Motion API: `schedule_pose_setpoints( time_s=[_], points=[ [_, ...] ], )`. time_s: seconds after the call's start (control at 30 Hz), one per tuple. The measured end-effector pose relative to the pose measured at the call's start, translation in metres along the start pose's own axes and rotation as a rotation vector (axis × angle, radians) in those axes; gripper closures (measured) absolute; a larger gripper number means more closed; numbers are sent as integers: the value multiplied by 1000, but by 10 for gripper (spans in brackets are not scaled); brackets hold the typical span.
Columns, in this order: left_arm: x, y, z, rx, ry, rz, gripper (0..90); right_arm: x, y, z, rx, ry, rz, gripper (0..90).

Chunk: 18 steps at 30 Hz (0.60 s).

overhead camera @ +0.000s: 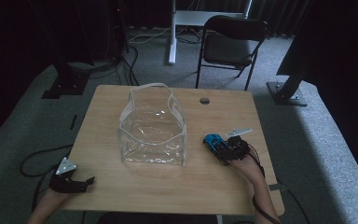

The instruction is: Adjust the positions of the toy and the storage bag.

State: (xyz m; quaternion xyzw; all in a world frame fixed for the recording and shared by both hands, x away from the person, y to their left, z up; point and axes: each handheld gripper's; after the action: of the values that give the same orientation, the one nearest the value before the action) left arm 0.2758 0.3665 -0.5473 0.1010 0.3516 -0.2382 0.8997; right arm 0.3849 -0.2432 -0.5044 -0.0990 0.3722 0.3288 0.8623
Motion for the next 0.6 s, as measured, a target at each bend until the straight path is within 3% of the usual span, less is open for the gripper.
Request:
schedule_pose_setpoints(
  time_s=[0.43,0.5,0.6],
  points=[
    [0,0,0,0,0,0,44,-24,18,-23,-39,-11,17,264],
    [0,0,0,-1,0,0,44,-28,21,-27,-40,-3,39,264],
    [0,0,0,-1,0,0,44,-35,29,-35,-56,-8,23,264]
  ],
)
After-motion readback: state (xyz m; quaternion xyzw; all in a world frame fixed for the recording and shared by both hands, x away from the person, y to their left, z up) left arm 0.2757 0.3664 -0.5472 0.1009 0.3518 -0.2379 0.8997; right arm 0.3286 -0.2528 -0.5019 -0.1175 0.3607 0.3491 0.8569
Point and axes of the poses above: each handheld gripper's, and its own axes: x roughly forward along the jaws, z roughly out of its top, y roughly to its left, and after that the axes turned 3 degrees about -y, right-handed
